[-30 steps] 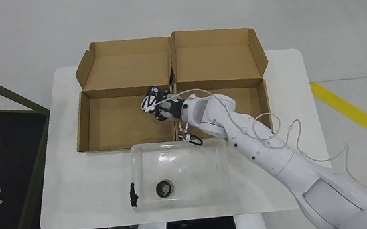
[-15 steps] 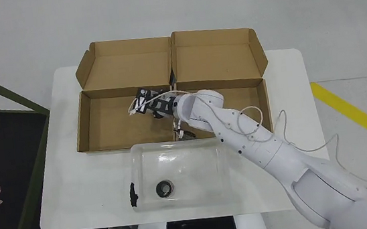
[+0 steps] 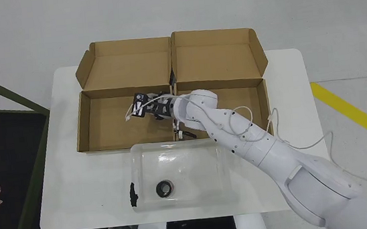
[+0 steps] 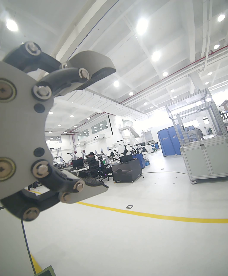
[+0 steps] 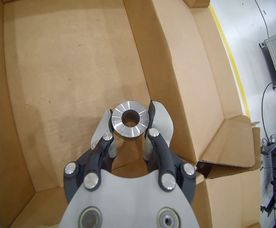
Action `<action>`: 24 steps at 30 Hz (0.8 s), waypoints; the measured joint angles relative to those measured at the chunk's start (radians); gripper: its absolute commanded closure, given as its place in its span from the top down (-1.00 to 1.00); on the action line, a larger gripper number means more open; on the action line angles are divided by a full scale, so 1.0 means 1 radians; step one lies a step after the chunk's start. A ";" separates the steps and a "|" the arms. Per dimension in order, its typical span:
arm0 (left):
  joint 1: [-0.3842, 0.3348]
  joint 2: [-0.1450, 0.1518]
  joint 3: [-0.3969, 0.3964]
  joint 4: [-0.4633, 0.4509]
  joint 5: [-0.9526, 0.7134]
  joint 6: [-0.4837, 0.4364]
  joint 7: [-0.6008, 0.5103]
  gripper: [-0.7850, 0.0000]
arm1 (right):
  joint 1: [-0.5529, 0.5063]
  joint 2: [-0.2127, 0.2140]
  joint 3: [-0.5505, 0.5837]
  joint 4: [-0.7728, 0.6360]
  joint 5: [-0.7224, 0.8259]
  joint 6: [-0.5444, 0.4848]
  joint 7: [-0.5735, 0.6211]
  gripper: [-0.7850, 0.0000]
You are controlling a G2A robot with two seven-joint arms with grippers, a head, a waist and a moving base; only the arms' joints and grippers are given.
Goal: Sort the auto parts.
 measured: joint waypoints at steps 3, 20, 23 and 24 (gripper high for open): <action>0.000 0.000 0.000 0.000 0.000 0.000 0.000 1.00 | 0.000 -0.007 0.000 0.009 -0.006 -0.006 0.003 -0.58; 0.000 0.000 0.000 0.000 0.000 0.000 0.000 1.00 | -0.012 -0.018 0.040 0.005 -0.063 -0.028 0.014 -0.21; 0.000 0.000 0.000 0.000 0.000 0.000 0.000 1.00 | -0.019 -0.015 0.058 -0.018 -0.063 -0.034 0.001 -0.23; 0.000 0.000 0.000 0.000 0.000 0.000 0.000 1.00 | -0.024 -0.014 0.064 -0.035 -0.063 -0.038 -0.003 -0.24</action>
